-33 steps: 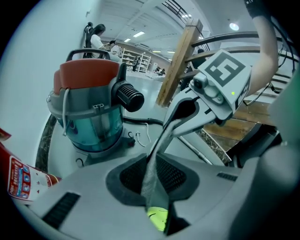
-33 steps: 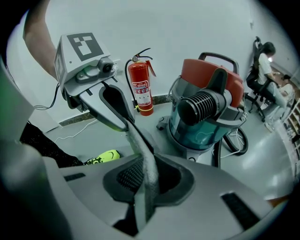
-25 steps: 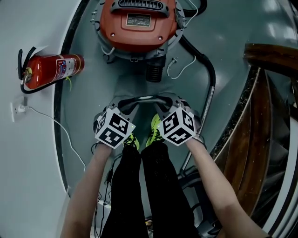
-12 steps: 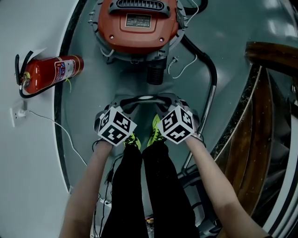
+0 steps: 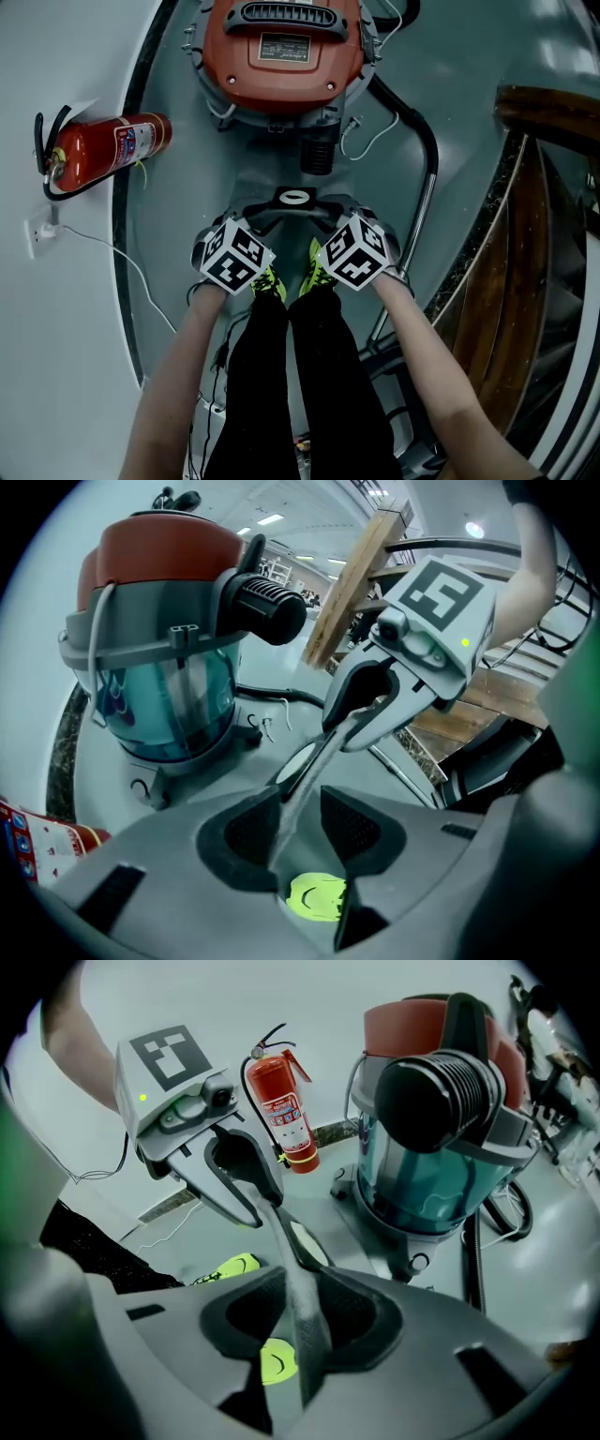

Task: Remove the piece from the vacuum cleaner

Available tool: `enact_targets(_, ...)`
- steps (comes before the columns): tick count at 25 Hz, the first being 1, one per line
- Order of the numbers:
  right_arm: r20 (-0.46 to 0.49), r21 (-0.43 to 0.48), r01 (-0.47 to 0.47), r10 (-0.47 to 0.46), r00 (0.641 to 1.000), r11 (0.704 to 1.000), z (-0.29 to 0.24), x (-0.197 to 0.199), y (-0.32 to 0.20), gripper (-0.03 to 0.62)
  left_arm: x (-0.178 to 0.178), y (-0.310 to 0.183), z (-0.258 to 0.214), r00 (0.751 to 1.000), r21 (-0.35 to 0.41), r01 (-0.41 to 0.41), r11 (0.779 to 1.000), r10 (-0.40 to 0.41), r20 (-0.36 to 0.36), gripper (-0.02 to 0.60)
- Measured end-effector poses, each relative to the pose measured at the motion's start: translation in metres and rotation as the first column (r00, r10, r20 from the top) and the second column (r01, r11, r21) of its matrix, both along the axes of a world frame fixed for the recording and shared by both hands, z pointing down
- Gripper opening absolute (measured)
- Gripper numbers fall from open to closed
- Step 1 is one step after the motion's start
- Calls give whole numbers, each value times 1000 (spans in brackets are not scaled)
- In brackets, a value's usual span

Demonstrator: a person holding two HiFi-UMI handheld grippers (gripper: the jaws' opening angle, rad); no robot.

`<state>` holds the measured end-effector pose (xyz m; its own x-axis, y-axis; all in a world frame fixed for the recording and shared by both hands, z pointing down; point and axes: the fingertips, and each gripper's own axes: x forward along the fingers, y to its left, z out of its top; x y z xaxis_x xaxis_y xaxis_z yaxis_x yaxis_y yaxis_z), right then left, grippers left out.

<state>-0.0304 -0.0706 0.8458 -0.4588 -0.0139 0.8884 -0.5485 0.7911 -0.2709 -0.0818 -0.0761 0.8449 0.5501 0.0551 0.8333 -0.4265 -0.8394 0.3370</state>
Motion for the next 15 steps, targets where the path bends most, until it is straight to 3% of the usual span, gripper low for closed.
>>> enact_targets(6,11,-25,-11,12,1000,1000,0,-1,6,106,-3,11,2,1000,-18,-8,1000,8,4,133)
enact_targets(11,42,-36,-115,116,992,993,-7,-1,1,106,-4,13,-4,1000,-13,12,1000,-12,-3,132)
enact_targets(15,50,-30,-143,144,988,989,-16,-2,-2,103,-7,10,-9,1000,-9,25,1000,-25,-2,131)
